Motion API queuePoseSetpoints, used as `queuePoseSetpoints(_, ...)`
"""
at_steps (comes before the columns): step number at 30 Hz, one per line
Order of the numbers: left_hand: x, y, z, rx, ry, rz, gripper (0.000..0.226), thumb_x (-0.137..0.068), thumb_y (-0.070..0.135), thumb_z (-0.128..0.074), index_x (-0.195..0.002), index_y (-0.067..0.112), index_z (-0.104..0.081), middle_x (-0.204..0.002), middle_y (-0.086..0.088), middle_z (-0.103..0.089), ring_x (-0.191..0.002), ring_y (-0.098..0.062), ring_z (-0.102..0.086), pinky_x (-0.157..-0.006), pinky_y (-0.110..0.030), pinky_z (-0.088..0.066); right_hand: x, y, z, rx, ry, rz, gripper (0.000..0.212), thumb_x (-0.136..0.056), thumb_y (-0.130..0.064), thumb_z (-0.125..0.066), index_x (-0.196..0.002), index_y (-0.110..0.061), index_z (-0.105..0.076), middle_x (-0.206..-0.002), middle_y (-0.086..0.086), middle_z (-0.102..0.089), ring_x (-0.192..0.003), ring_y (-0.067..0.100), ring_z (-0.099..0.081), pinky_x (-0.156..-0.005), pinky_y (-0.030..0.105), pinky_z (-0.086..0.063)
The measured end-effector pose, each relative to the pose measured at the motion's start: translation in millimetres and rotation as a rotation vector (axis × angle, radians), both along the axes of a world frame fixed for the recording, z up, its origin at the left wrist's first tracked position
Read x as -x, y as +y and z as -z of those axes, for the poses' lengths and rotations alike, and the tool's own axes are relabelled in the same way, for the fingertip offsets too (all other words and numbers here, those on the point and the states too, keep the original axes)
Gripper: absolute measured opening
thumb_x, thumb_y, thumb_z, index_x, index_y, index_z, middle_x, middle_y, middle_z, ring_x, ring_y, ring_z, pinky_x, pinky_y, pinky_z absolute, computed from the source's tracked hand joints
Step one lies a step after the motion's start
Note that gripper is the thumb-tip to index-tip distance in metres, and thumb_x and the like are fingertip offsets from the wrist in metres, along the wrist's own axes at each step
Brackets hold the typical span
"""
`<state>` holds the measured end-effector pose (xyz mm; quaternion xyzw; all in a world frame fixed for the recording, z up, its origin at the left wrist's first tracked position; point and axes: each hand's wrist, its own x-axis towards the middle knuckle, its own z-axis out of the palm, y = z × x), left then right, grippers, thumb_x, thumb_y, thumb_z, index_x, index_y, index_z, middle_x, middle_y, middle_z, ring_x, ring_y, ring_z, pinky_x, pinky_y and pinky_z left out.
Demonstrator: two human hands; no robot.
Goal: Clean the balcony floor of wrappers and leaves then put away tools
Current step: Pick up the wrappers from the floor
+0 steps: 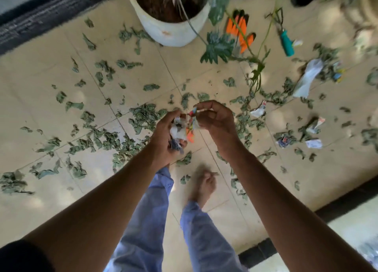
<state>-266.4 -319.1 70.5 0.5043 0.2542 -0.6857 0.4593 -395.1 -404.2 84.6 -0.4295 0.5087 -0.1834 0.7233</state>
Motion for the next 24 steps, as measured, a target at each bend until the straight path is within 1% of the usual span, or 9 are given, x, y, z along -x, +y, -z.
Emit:
queuePoseSetpoints(2,-7.5,4.3,-22.5,0.043,0.047,-0.095,0.028,-0.092,0.041,-0.066,-0.09,0.013,-0.07,-0.079,-0.002,-0.062,-0.058,-0.016,-0.051,-0.048,-0.021,-0.037,-12.1,1.0,-24.0,0.046,-0.018,-0.061,0.033,-0.08,0.008,-0.059,-0.106,-0.008,-0.074,-0.081,0.02,-0.061,-0.071,0.027,-0.049,-0.066,0.029,-0.039)
queuePoseSetpoints(5,-19.3,13.4,-57.4,0.079,0.032,-0.232,0.072,-0.083,0.043,-0.077,-0.139,0.003,-0.057,-0.131,-0.014,-0.052,-0.109,-0.032,-0.051,-0.09,-0.032,-0.041,-39.2,7.7,-60.2,0.143,0.012,-0.127,0.03,-0.093,0.009,-0.052,-0.109,-0.003,-0.074,-0.101,0.015,-0.074,-0.086,0.014,-0.069,-0.076,0.025,-0.05)
queuePoseSetpoints(7,-29.7,17.5,-88.4,0.075,0.023,-0.342,0.071,-0.08,0.046,-0.078,-0.136,0.007,-0.058,-0.129,-0.014,-0.057,-0.117,-0.032,-0.051,-0.1,-0.038,-0.042,-63.4,18.3,-87.7,0.1,0.015,-0.125,0.03,-0.092,-0.007,-0.05,-0.106,-0.007,-0.077,-0.106,0.013,-0.077,-0.097,0.021,-0.072,-0.08,0.029,-0.055)
queuePoseSetpoints(9,-42.5,22.5,-126.4,0.116,0.01,-0.454,0.058,-0.088,0.043,-0.07,-0.131,0.006,-0.061,-0.124,-0.011,-0.066,-0.117,-0.029,-0.061,-0.097,-0.035,-0.051,-90.2,33.0,-114.1,0.032,0.026,-0.132,0.034,-0.087,-0.021,-0.051,-0.107,-0.011,-0.077,-0.108,0.01,-0.077,-0.104,0.025,-0.072,-0.08,0.032,-0.056)
queuePoseSetpoints(13,-67.9,44.2,-186.4,0.174,-0.032,-0.689,0.032,-0.102,0.042,-0.048,-0.093,0.017,-0.065,-0.086,0.001,-0.067,-0.08,-0.016,-0.067,-0.069,-0.023,-0.054,-142.1,74.4,-147.0,0.076,-0.005,-0.21,0.024,-0.09,-0.026,-0.061,-0.105,-0.018,-0.078,-0.108,0.002,-0.077,-0.106,0.021,-0.072,-0.096,0.045,-0.057)
queuePoseSetpoints(17,-90.0,78.2,-200.0,0.229,0.117,-0.969,0.007,-0.092,0.018,-0.066,-0.099,0.016,-0.068,-0.093,0.0,-0.067,-0.088,-0.014,-0.066,-0.081,-0.024,-0.052,-189.1,116.7,-153.3,0.116,-0.027,-0.316,0.022,-0.097,-0.026,-0.06,-0.111,-0.024,-0.077,-0.116,-0.008,-0.075,-0.114,0.013,-0.068,-0.103,0.05,-0.053)
queuePoseSetpoints(19,-105.6,95.5,-195.9,0.213,0.261,-1.131,0.028,-0.085,0.001,-0.07,-0.111,0.009,-0.068,-0.104,-0.001,-0.069,-0.095,-0.015,-0.07,-0.085,-0.025,-0.056,-205.8,138.1,-148.5,0.128,0.008,-0.375,0.029,-0.098,-0.034,-0.054,-0.115,-0.025,-0.076,-0.119,-0.01,-0.074,-0.115,0.01,-0.067,-0.105,0.046,-0.052)
queuePoseSetpoints(21,-115.9,114.2,-198.1,-0.024,-0.253,-0.758,0.034,-0.095,0.03,-0.068,-0.126,0.017,-0.063,-0.113,0.006,-0.065,-0.091,-0.008,-0.068,-0.073,-0.02,-0.06,-218.4,158.2,-141.8,0.054,0.047,-0.415,0.044,-0.096,-0.051,-0.047,-0.12,-0.026,-0.074,-0.123,-0.007,-0.072,-0.115,0.012,-0.067,-0.106,0.046,-0.052)
queuePoseSetpoints(24,-125.4,142.4,-173.2,-0.062,-0.383,-0.719,0.052,-0.097,0.042,-0.064,-0.141,0.014,-0.056,-0.12,0.0,-0.064,-0.092,-0.01,-0.066,-0.068,-0.024,-0.058,-228.6,184.1,-132.8,-0.066,0.037,-0.481,0.055,-0.09,-0.071,-0.04,-0.123,-0.039,-0.071,-0.137,-0.003,-0.066,-0.127,0.015,-0.062,-0.113,0.046,-0.046)
